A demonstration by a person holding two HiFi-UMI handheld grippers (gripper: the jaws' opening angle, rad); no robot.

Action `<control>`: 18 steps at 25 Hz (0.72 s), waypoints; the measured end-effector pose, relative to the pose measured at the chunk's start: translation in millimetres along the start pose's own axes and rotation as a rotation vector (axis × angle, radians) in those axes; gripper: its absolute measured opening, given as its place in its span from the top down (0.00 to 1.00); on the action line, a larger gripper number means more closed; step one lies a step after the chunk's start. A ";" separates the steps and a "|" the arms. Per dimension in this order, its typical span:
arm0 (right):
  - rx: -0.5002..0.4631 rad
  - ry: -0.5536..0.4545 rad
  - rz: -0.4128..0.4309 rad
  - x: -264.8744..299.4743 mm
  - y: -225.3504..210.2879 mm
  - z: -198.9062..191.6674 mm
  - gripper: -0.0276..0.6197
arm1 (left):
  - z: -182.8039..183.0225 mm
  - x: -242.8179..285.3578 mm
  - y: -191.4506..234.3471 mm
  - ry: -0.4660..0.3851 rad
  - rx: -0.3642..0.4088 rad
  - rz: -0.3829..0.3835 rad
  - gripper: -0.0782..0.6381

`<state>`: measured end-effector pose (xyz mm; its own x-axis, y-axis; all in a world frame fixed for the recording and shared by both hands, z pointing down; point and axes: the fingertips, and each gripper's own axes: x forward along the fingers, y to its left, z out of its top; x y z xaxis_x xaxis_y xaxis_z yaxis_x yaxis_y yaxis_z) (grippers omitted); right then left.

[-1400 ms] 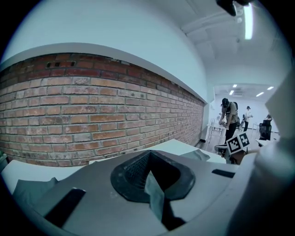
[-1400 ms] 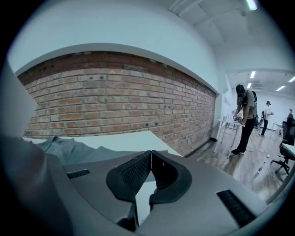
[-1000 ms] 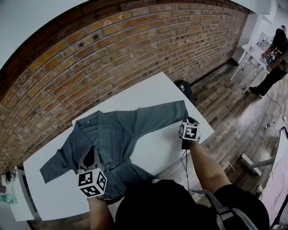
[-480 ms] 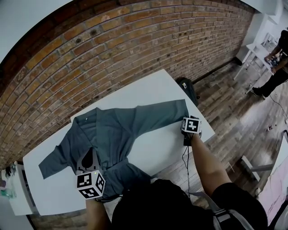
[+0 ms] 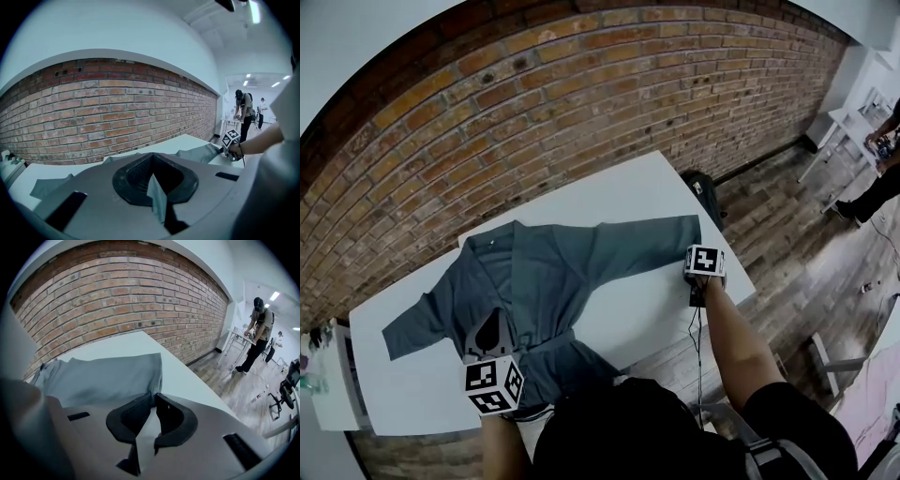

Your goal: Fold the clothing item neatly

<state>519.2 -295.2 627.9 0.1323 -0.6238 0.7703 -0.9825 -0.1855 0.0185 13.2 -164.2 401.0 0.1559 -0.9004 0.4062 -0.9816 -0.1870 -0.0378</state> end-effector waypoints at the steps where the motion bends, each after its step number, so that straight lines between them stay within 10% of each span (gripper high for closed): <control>1: -0.004 -0.005 -0.006 0.0 0.0 0.7 0.90 | 0.6 -1.2 2.7 -0.002 -0.004 0.005 0.90; 18: -0.249 -0.386 0.064 -86.8 74.9 106.9 0.90 | -6.5 -13.0 30.2 -0.022 -0.065 0.014 0.90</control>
<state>448.2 -336.1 494.3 0.0631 -0.8737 0.4824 -0.9856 0.0214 0.1677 -19.3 -155.6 400.5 0.1437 -0.9114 0.3855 -0.9887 -0.1491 0.0160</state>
